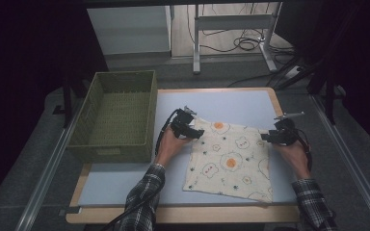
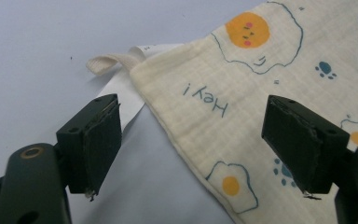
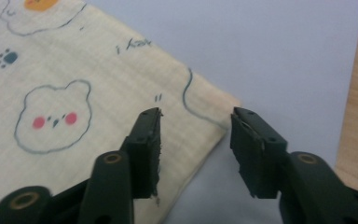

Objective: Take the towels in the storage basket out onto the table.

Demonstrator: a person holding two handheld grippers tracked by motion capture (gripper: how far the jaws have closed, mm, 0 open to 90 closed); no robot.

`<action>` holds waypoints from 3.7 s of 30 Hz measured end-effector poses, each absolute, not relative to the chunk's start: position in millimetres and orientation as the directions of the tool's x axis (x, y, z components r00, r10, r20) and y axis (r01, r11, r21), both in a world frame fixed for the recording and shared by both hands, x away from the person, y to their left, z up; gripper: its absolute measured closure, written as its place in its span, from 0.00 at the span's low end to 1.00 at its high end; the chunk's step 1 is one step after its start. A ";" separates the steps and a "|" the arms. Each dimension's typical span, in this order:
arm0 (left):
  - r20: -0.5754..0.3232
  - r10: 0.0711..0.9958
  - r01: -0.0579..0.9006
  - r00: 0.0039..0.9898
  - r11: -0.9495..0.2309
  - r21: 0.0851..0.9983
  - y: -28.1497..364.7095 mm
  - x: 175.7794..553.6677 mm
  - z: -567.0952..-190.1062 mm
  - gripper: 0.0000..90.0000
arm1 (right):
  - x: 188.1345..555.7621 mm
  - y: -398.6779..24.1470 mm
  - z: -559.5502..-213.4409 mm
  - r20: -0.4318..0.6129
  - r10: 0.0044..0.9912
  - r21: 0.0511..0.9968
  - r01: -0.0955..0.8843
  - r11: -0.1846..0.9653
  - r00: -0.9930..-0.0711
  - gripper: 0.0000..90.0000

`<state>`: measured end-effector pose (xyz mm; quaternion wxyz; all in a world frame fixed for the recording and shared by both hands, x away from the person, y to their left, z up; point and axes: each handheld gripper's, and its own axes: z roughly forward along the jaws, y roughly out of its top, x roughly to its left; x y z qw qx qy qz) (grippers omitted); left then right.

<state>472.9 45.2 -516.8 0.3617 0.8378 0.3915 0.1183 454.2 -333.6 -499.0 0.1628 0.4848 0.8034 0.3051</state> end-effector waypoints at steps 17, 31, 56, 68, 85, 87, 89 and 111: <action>-0.062 0.786 0.603 0.615 -0.418 0.679 46.0 497.9 -523.1 0.46 | 477.9 -334.6 -507.8 -0.005 0.894 0.642 0.684 0.347 -0.448 0.74; -0.022 0.748 0.568 0.663 -0.484 0.666 27.1 503.9 -524.9 0.97 | 478.2 -327.4 -504.9 0.026 0.894 0.615 0.712 0.338 -0.447 0.95; -0.043 0.744 0.496 0.667 -0.401 0.770 57.0 447.8 -497.2 0.98 | 419.3 -336.6 -468.9 0.006 0.838 0.728 0.577 0.370 -0.545 0.95; -0.084 0.689 0.469 0.720 -0.393 0.791 68.2 392.6 -508.5 0.97 | 352.1 -340.5 -473.4 0.004 0.797 0.737 0.540 0.407 -0.605 0.95; -0.121 0.625 0.435 0.771 -0.379 0.817 83.9 318.6 -520.8 0.97 | 279.7 -343.2 -484.1 0.040 0.756 0.733 0.533 0.423 -0.654 0.95; -0.116 0.621 0.430 0.775 -0.385 0.816 84.0 312.8 -522.0 0.97 | 273.5 -343.1 -485.7 0.039 0.752 0.732 0.531 0.427 -0.658 0.95; -0.112 0.617 0.427 0.779 -0.391 0.815 84.5 307.5 -523.1 0.97 | 267.9 -343.0 -488.3 0.048 0.747 0.728 0.535 0.428 -0.663 0.94; -0.181 0.658 0.515 0.731 -0.358 0.779 117.5 275.9 -528.0 0.66 | 238.0 -362.2 -490.5 0.109 0.759 0.741 0.562 0.369 -0.642 0.78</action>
